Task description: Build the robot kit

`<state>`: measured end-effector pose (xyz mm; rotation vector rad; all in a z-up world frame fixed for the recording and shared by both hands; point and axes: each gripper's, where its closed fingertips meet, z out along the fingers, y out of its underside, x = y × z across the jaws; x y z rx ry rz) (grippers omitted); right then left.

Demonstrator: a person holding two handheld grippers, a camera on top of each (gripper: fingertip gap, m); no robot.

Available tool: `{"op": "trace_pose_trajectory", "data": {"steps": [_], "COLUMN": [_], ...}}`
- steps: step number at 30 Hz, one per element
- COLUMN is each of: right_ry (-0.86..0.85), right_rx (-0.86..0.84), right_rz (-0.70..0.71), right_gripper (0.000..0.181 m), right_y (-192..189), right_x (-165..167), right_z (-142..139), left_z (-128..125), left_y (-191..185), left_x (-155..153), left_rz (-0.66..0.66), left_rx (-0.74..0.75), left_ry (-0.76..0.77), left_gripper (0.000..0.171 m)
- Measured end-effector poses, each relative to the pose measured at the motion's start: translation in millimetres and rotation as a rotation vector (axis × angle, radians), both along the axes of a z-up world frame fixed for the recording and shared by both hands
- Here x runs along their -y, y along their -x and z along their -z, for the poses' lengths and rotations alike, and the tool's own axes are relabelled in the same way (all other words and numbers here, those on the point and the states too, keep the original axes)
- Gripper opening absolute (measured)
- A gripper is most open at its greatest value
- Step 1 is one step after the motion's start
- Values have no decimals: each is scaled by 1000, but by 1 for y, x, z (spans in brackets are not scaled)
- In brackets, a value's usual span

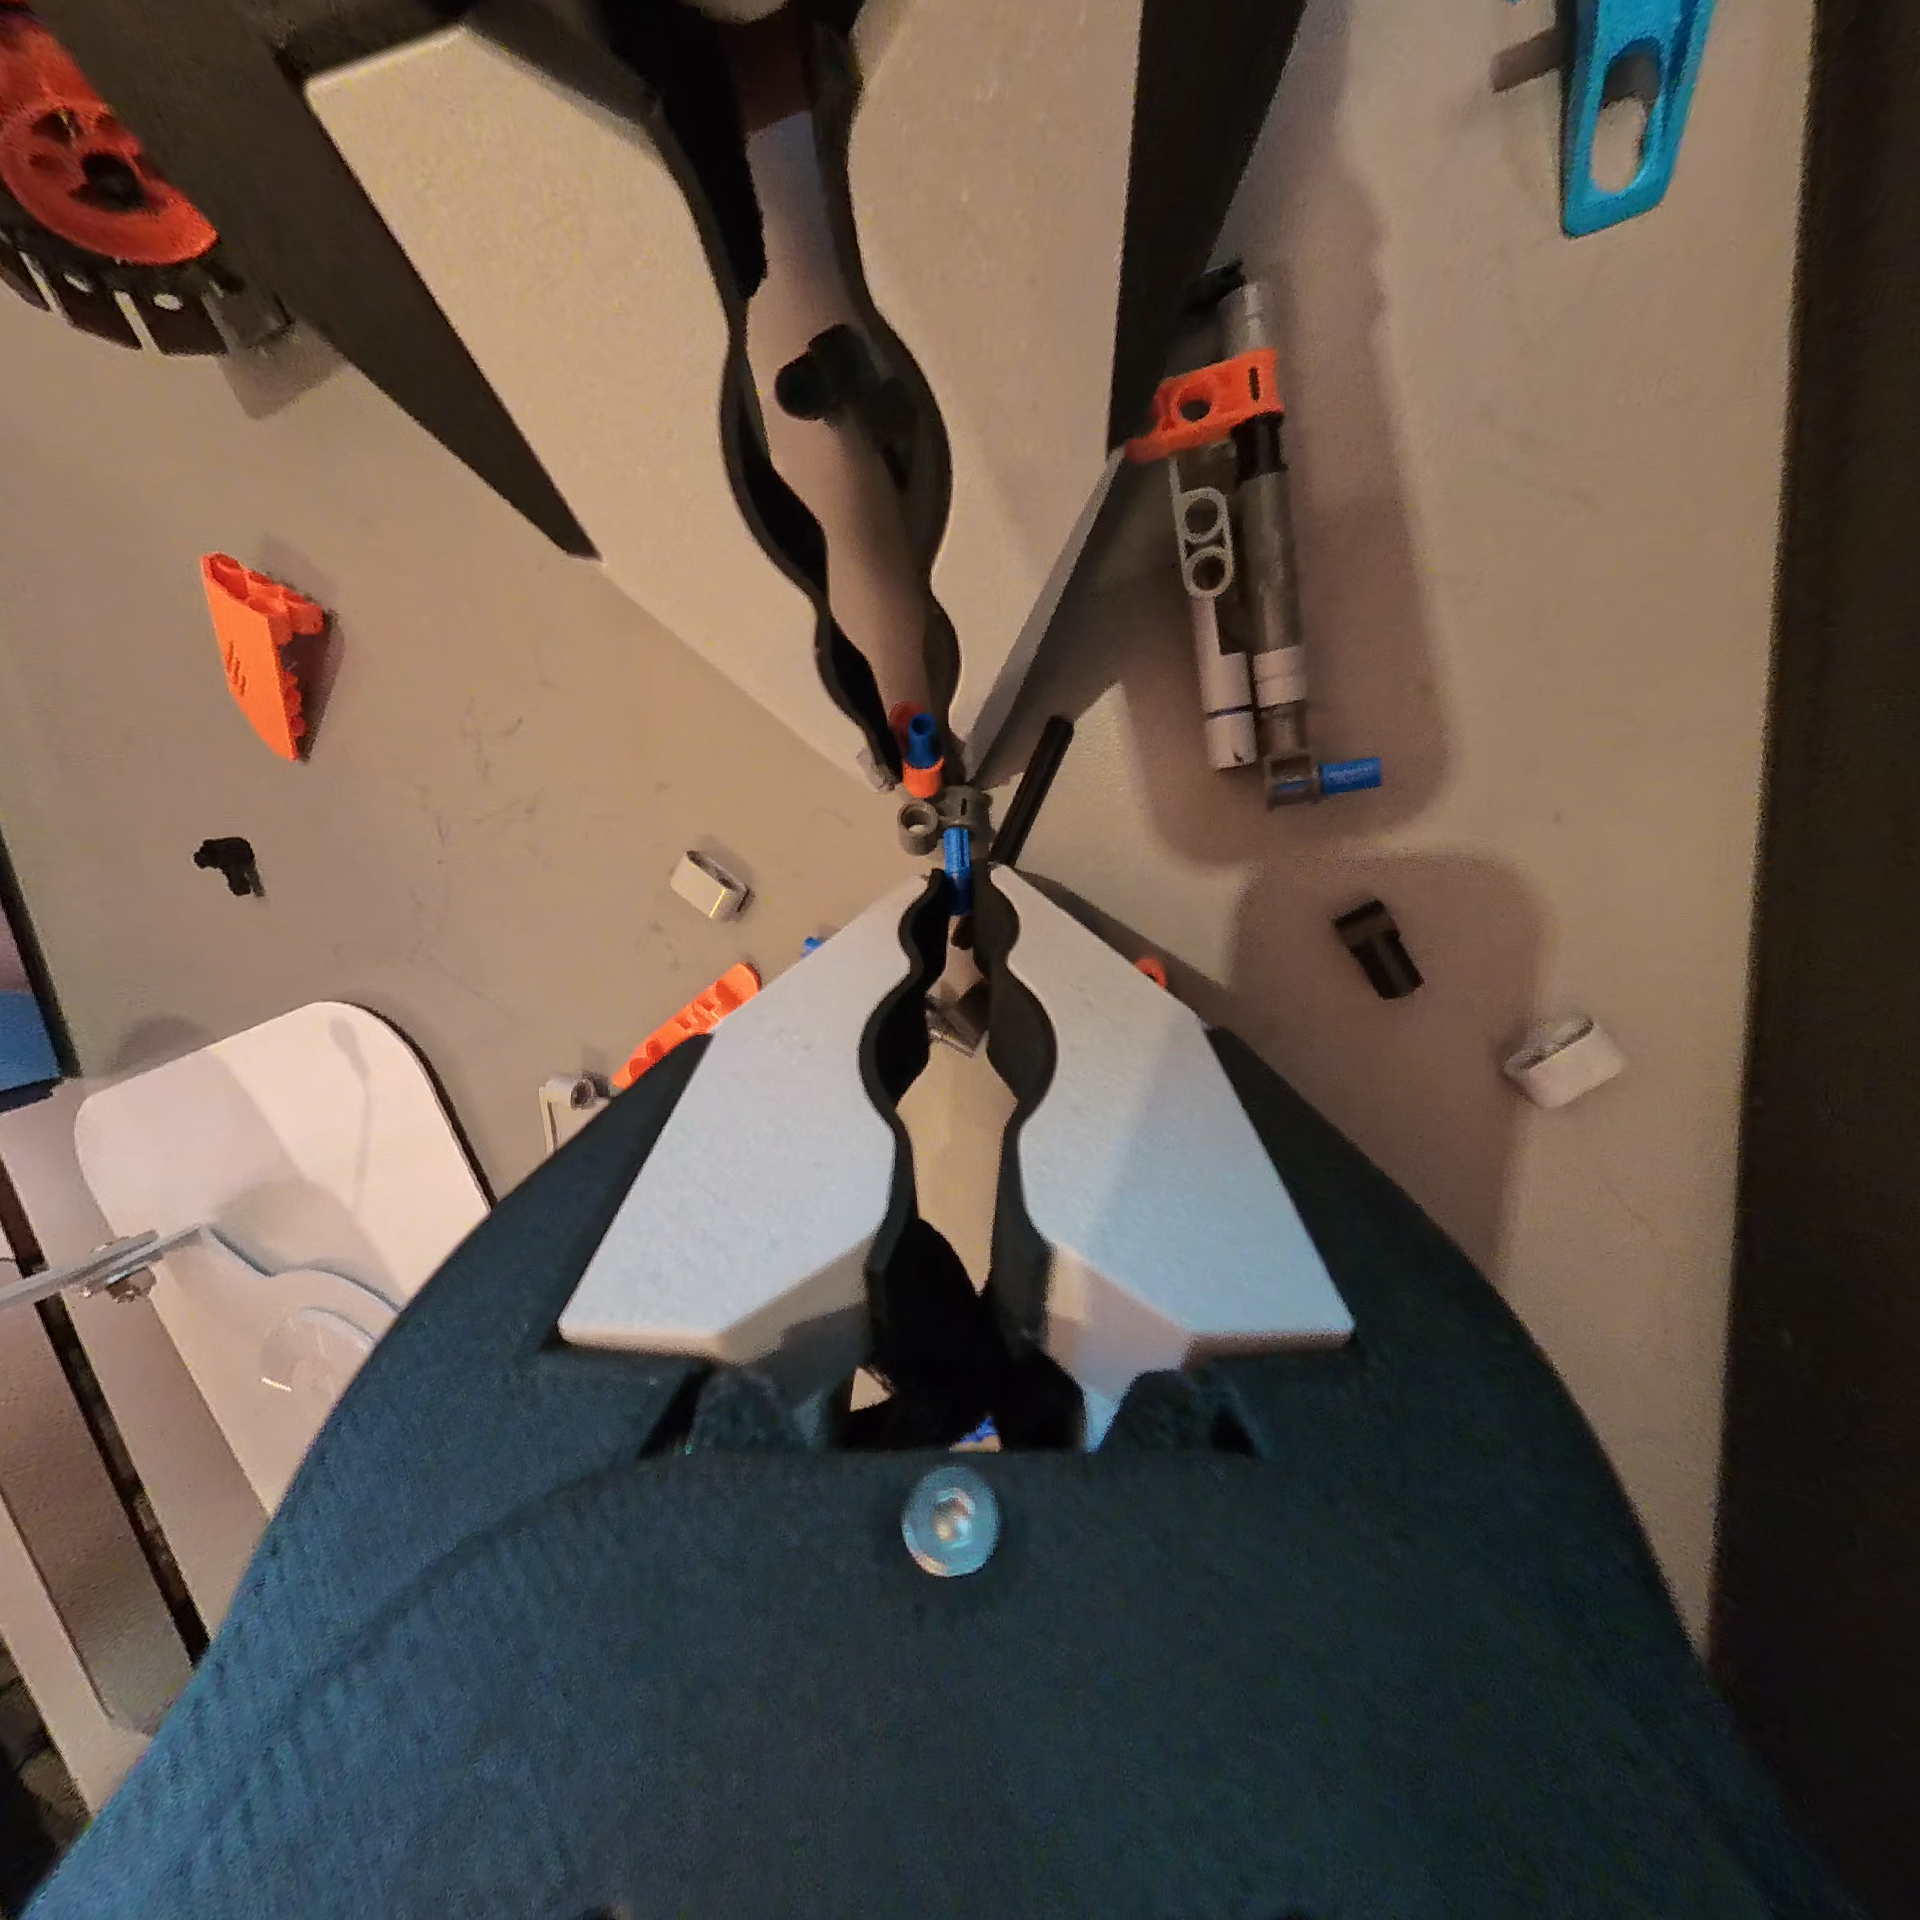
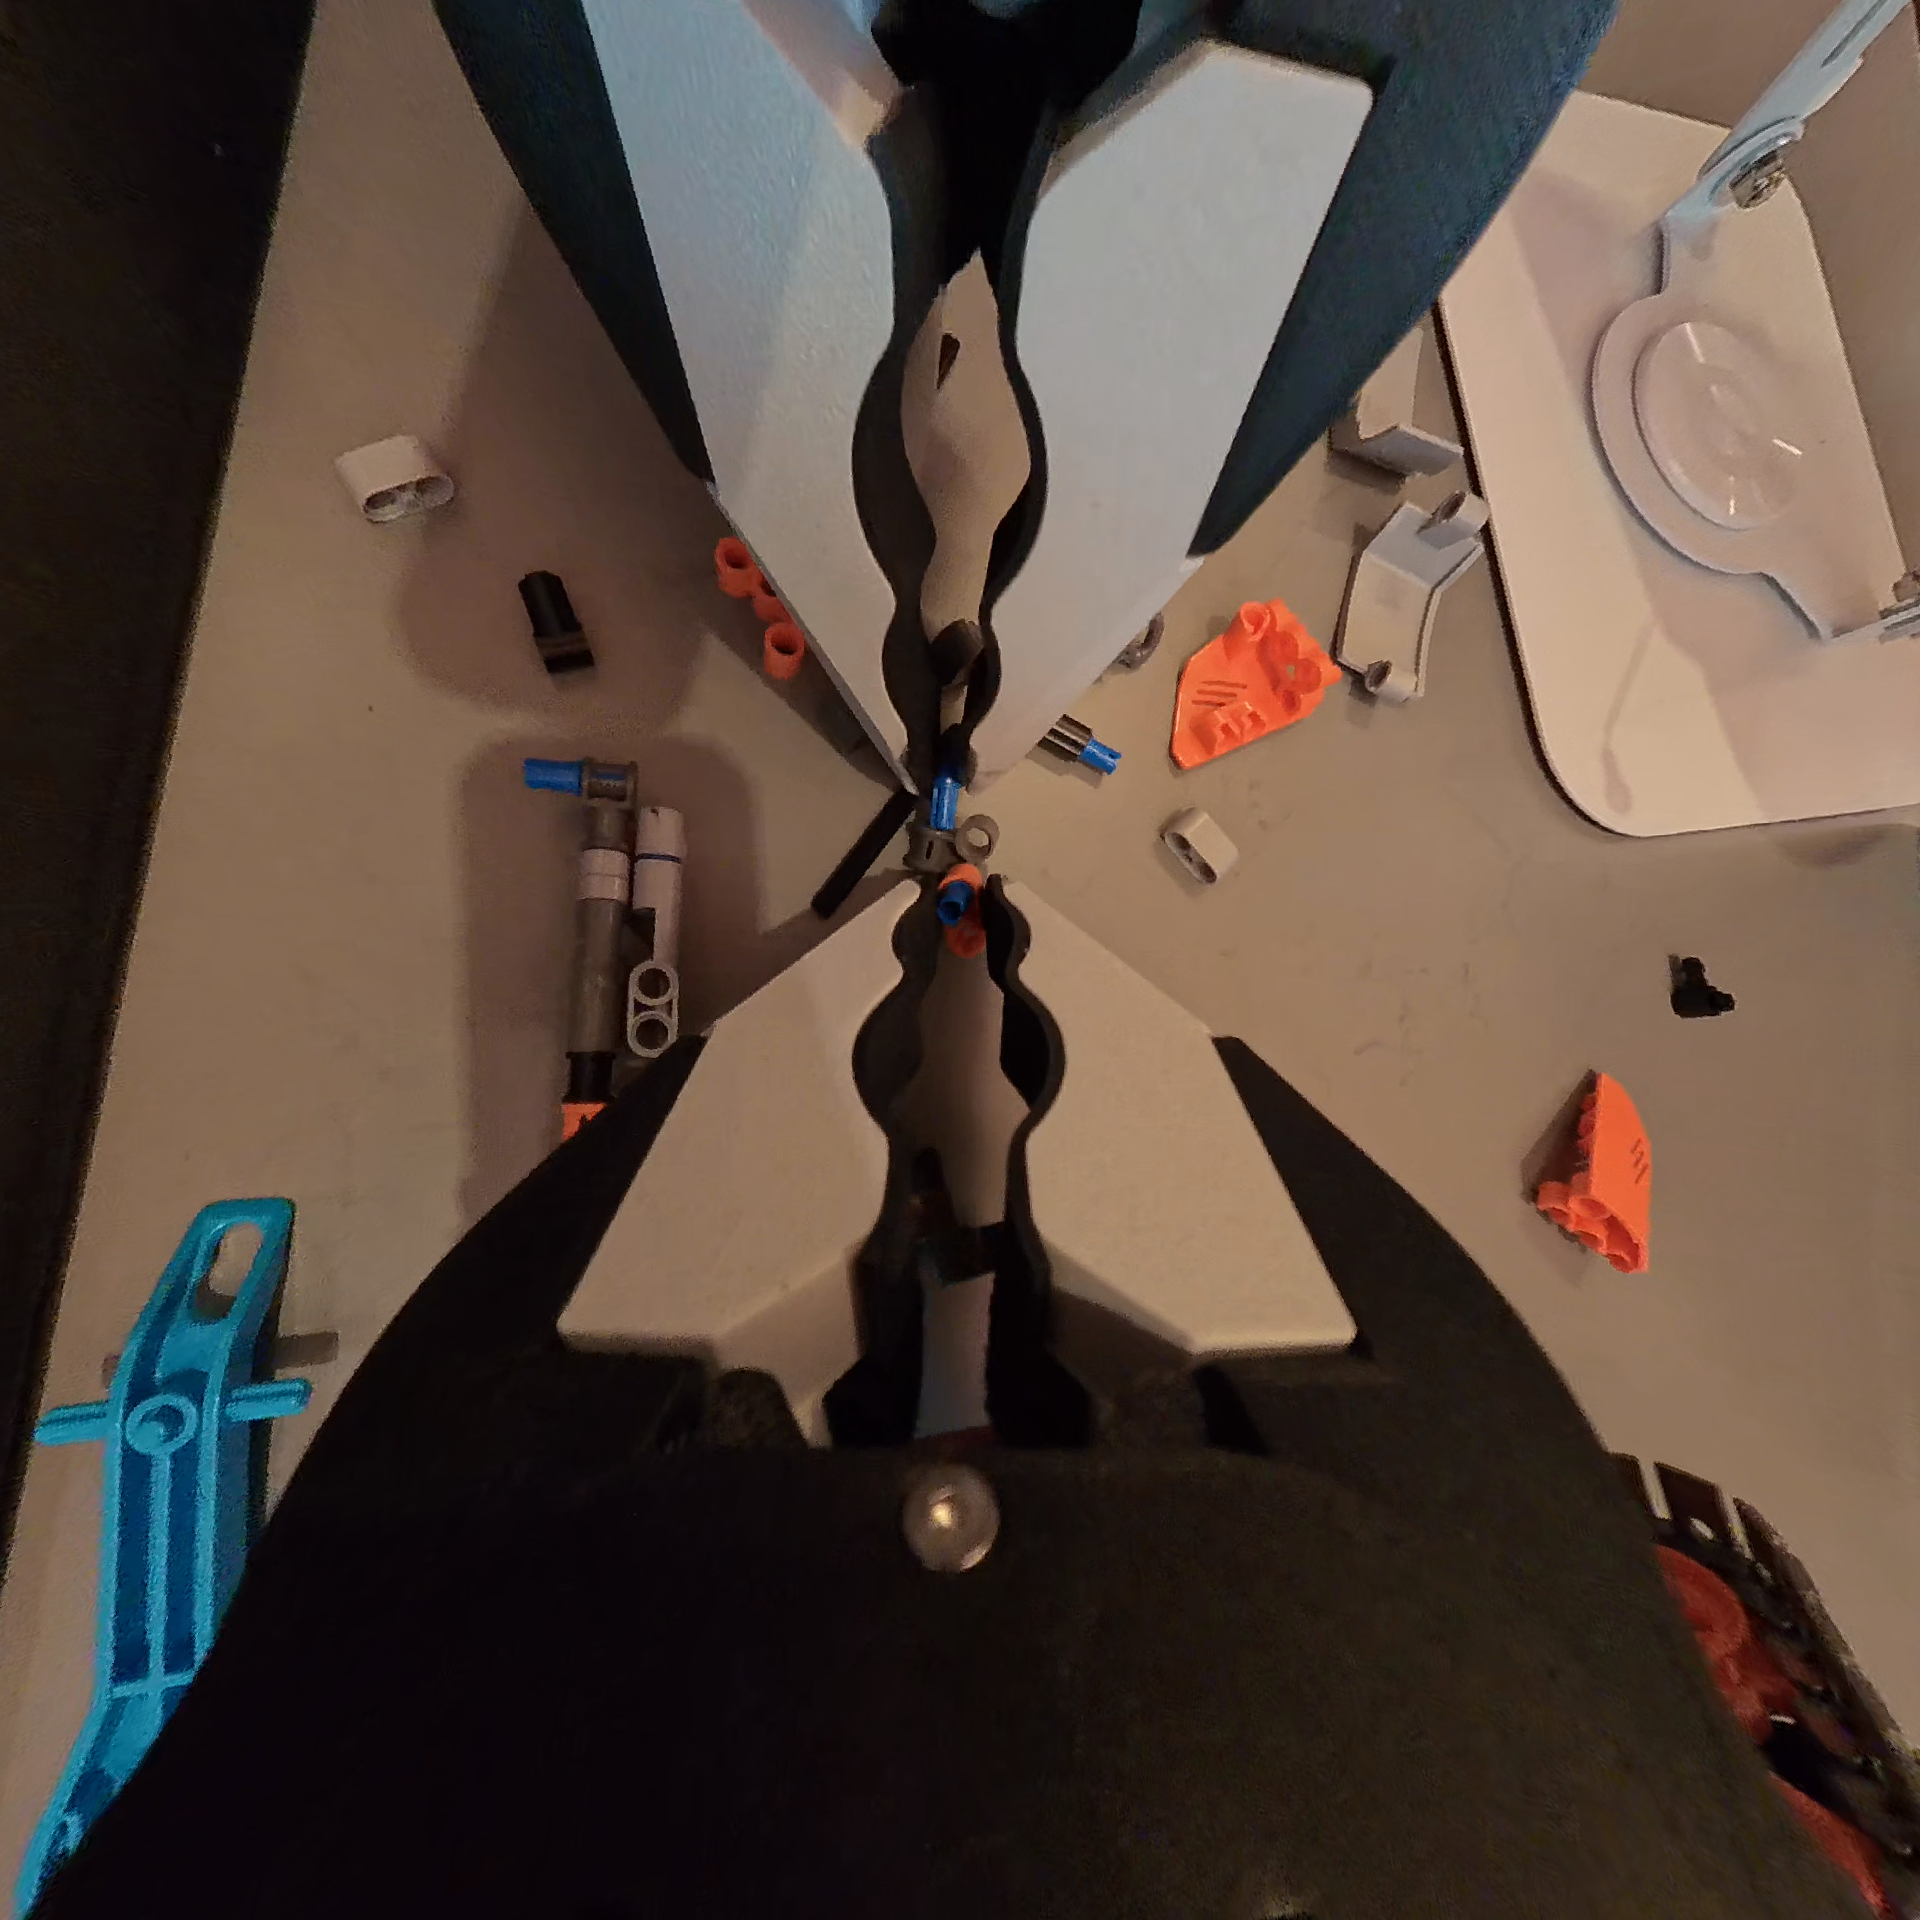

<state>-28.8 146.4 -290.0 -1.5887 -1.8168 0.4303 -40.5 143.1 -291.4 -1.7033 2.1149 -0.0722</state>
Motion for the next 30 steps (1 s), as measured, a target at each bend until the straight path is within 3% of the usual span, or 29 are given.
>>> {"op": "trace_pose_trajectory", "data": {"steps": [11, 30], "right_ry": [27, 13], "right_rx": [-33, -34], "right_rz": [8, -30], "right_gripper": [5, 5], "right_y": [1, 0], "right_x": [2, 4], "right_z": [-1, -1], "left_z": [4, 4], "left_y": [2, -1], "left_x": [-2, 2], "left_rz": [13, -4], "left_rx": [-36, 72], "left_ry": [-18, 81], "left_gripper": [2, 2]}}
